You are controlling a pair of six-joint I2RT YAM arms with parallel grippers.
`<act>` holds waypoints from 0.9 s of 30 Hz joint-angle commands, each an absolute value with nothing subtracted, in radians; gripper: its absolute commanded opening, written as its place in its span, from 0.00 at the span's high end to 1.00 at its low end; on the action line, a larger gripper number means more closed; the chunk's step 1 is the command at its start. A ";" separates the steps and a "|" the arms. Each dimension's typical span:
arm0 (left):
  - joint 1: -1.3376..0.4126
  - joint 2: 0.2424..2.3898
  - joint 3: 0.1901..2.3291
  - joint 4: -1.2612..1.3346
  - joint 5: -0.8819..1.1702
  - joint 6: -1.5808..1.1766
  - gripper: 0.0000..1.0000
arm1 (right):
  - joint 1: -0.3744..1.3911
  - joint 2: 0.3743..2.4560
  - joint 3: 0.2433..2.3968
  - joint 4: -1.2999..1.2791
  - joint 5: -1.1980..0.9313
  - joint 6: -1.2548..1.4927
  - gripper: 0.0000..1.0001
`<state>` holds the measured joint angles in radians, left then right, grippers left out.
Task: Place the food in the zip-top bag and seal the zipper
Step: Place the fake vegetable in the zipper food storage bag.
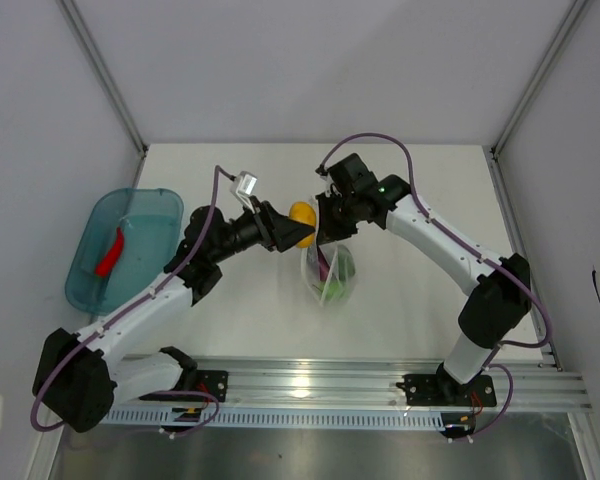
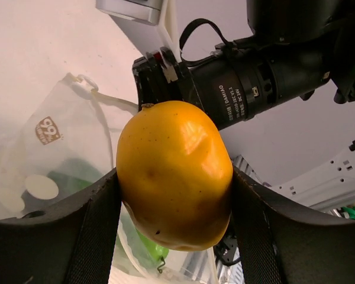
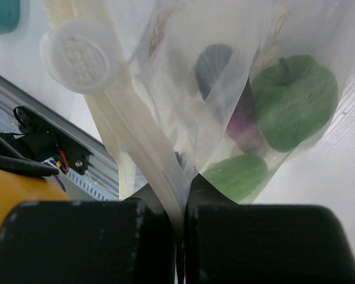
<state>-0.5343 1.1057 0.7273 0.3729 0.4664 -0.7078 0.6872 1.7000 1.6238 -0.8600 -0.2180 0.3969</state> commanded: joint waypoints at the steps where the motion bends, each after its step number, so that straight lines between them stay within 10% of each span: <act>1: -0.566 1.127 0.706 0.549 0.548 -0.735 0.99 | 0.684 1.663 1.663 -0.845 -0.256 0.442 1.00; 27: -0.825 1.282 0.664 0.424 0.307 -0.580 0.95 | 0.638 1.566 1.609 -0.621 -0.451 0.741 1.00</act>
<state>-0.7990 1.2819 0.6338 0.4828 0.3420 -0.6540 0.6270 1.6184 1.6009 -0.7471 -0.3618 0.6575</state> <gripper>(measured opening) 0.690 0.002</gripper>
